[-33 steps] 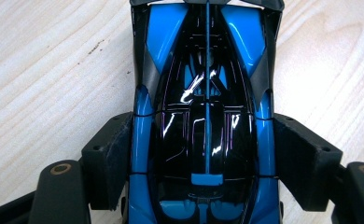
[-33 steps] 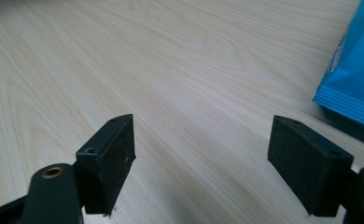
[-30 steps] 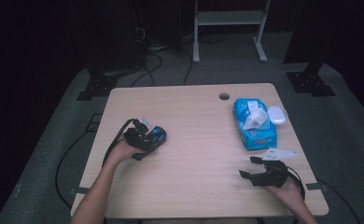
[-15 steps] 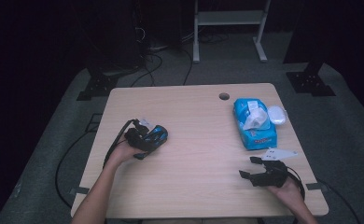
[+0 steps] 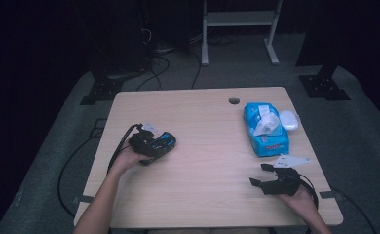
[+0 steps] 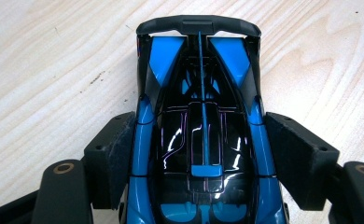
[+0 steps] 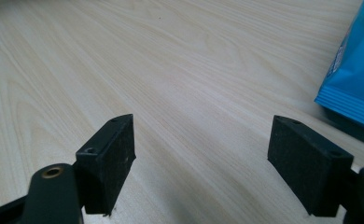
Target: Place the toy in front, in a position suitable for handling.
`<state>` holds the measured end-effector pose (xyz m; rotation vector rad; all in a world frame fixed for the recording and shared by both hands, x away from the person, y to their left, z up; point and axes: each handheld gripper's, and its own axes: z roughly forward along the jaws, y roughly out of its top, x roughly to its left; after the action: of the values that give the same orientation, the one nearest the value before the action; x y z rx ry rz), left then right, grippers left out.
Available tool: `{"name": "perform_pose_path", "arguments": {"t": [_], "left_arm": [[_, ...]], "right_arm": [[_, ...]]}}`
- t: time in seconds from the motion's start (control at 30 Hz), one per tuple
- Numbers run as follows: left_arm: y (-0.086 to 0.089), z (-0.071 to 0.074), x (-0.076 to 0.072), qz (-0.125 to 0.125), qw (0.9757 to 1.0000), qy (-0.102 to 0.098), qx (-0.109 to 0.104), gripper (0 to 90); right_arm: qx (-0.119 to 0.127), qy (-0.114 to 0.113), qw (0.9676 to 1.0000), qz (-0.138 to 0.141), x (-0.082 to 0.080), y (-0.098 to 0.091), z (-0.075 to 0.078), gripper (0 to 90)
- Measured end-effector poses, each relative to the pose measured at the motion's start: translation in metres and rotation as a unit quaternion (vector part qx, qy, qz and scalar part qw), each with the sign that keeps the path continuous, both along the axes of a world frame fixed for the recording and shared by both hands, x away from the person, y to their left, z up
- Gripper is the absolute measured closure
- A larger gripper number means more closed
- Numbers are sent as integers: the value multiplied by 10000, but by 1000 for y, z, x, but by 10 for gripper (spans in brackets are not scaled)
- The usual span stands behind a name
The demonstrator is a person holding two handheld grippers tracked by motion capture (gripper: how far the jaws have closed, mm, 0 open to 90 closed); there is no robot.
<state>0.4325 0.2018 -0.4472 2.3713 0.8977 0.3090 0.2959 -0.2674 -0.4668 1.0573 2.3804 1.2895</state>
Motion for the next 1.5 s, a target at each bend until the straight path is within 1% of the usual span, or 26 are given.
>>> {"name": "perform_pose_path", "arguments": {"t": [0.07, 0.2, 0.3, 0.37, 0.43, 0.53, 0.63, 0.77, 0.97, 1.0, 1.03, 1.1, 1.17, 1.3, 1.33, 1.4, 1.47, 1.5], "left_arm": [[1, -1, 0, -3, 9999, -11, -102, 274], [3, -2, 0, -3, 9997, -22, -239, 274], [5, -1, -1, 4, 9991, -29, -420, 274], [6, 0, -1, -4, 9989, -40, -461, 274], [6, 1, -1, 24, 9983, -61, -586, 274], [7, 4, -1, 20, 9974, -113, -710, 274], [8, 6, -2, 14, 9969, -151, -767, 273], [8, 8, -2, 12, 9956, -196, -914, 274], [8, 12, -4, -14, 9947, -266, -991, 274], [7, 14, -5, -40, 9938, -285, -1072, 274], [5, 15, -6, -63, 9934, -304, -1108, 274], [0, 19, -9, -152, 9934, -364, -1075, 274], [-7, 23, -13, -276, 9922, -403, -1142, 274], [-27, 30, -23, -574, 9888, -533, -1273, 274], [-33, 32, -26, -662, 9876, -547, -1318, 274], [-47, 35, -31, -847, 9857, -584, -1334, 274], [-60, 37, -36, -1028, 9831, -614, -1388, 274], [-60, 37, -36, -1028, 9831, -614, -1388, 274]], "right_arm": [[6, -5, 10000, -2, 0, 0, 0, 220], [16, -2, 10000, -1, 0, -1, 0, 220], [2, -2, 10000, 2, 0, -1, 0, 220], [5, 6, 10000, 1, 0, 0, 0, 220], [3, 0, 10000, -1, 0, 0, 0, 220], [0, 7, 10000, -4, 0, 0, 0, 220], [-5, 5, 10000, 4, 0, 0, 0, 220], [-2, 7, 10000, 0, 0, 0, 0, 220], [-2, 5, 10000, 2, 0, 0, 0, 220], [-1, 0, 10000, 1, 0, 0, 0, 220], [3, 8, 10000, -7, 0, 0, 0, 220], [14, -2, 10000, -11, 0, -1, 0, 220], [32, -12, 10000, -25, 0, -1, 1, 220], [50, -43, 10000, -51, 0, -3, 2, 220], [54, -61, 10000, -56, 0, -3, 3, 220], [73, -68, 9999, -80, -1, -4, 4, 220], [83, -90, 9999, -90, -1, -5, 4, 220], [80, -102, 9999, -88, -1, -6, 5, 220]]}}
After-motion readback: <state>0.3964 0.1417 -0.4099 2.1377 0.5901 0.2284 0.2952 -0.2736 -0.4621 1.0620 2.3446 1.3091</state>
